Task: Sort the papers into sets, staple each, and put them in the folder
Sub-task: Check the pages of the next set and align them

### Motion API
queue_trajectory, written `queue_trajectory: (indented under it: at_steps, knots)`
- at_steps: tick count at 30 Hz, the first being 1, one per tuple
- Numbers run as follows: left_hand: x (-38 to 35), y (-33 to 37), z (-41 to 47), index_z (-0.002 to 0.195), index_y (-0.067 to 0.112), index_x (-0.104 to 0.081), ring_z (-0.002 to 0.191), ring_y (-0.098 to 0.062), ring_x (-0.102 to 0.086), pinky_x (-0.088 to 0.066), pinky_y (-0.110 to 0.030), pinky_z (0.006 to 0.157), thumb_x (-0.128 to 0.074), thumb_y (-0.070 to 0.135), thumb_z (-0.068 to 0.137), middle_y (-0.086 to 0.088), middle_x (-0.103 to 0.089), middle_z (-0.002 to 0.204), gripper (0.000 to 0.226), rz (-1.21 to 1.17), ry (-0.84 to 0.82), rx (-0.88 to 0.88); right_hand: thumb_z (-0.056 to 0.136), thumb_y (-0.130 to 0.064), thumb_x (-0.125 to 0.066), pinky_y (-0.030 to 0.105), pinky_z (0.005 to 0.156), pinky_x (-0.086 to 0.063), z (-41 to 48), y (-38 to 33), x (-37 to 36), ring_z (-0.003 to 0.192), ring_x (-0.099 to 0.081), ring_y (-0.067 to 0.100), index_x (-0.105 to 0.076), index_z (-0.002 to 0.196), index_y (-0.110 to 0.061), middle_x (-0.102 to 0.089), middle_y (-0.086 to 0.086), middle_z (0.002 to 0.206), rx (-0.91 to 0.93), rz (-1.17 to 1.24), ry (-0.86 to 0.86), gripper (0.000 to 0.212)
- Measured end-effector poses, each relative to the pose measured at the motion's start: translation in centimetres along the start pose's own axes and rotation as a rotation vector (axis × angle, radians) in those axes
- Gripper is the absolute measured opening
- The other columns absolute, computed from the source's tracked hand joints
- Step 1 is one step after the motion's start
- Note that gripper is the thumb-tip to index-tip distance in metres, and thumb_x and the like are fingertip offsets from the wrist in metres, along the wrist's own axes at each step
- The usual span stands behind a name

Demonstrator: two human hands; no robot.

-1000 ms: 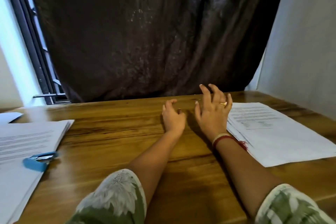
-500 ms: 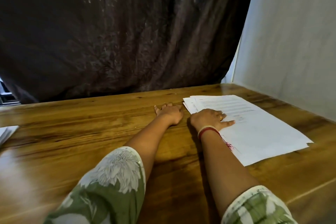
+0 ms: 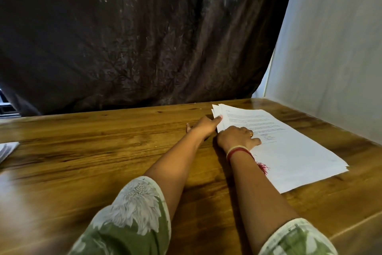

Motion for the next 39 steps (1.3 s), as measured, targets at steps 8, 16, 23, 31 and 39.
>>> queue_trajectory:
  at_steps: [8, 16, 23, 31, 39]
  knots:
    - [0.0, 0.2, -0.3, 0.096, 0.024, -0.070, 0.120, -0.021, -0.054, -0.006, -0.050, 0.114, -0.060, 0.047, 0.087, 0.002, -0.068, 0.112, 0.027, 0.075, 0.280, 0.051, 0.098, -0.037, -0.042, 0.048, 0.108, -0.028, -0.3, -0.3, 0.6, 0.132, -0.040, 0.031, -0.049, 0.134, -0.014, -0.046, 0.012, 0.143, 0.073, 0.031, 0.127, 0.043]
    - [0.3, -0.3, -0.7, 0.090, 0.029, -0.058, 0.105, -0.018, -0.059, -0.021, -0.047, 0.111, -0.064, 0.042, 0.085, 0.005, -0.069, 0.101, 0.015, -0.120, 0.223, -0.109, 0.098, -0.023, -0.041, 0.044, 0.106, -0.031, -0.9, -1.1, 1.0, 0.130, -0.042, 0.030, -0.049, 0.133, -0.012, -0.049, 0.012, 0.138, 0.168, 0.091, 0.123, 0.038]
    - [1.8, -1.3, -1.2, 0.108, 0.015, -0.057, 0.101, -0.028, -0.063, -0.052, -0.039, 0.090, -0.061, 0.014, 0.090, -0.008, -0.067, 0.114, 0.018, -0.436, 0.294, -0.159, 0.095, -0.031, -0.047, 0.041, 0.095, -0.044, -0.8, -2.0, 1.3, 0.114, -0.055, 0.031, -0.055, 0.121, -0.012, -0.058, 0.011, 0.123, 0.241, 0.325, 0.180, 0.033]
    - [11.2, -10.0, -4.7, 0.108, 0.010, -0.057, 0.089, -0.025, -0.063, -0.053, -0.038, 0.079, -0.061, 0.010, 0.091, -0.010, -0.066, 0.109, 0.017, -0.374, 0.397, 0.017, 0.095, -0.018, -0.051, 0.037, 0.090, -0.047, -1.4, -2.6, 2.5, 0.109, -0.058, 0.033, -0.063, 0.118, -0.011, -0.062, 0.012, 0.121, 0.277, 0.634, 0.260, 0.027]
    - [20.8, -18.8, -13.6, 0.122, 0.019, -0.051, 0.098, -0.026, -0.065, -0.056, -0.043, 0.084, -0.061, 0.019, 0.093, -0.002, -0.062, 0.121, 0.030, -0.265, 0.388, 0.114, 0.097, -0.017, -0.054, 0.031, 0.092, -0.047, -2.7, -4.5, -0.6, 0.112, -0.057, 0.025, -0.063, 0.114, -0.012, -0.061, 0.010, 0.120, 0.311, 0.769, 0.052, 0.020]
Point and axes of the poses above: each hand's wrist, its own z-axis towards the middle knuckle, its own x-axis out of the back of the hand, y = z × x, the point moved 4 cm from there along z, towards the middle knuckle
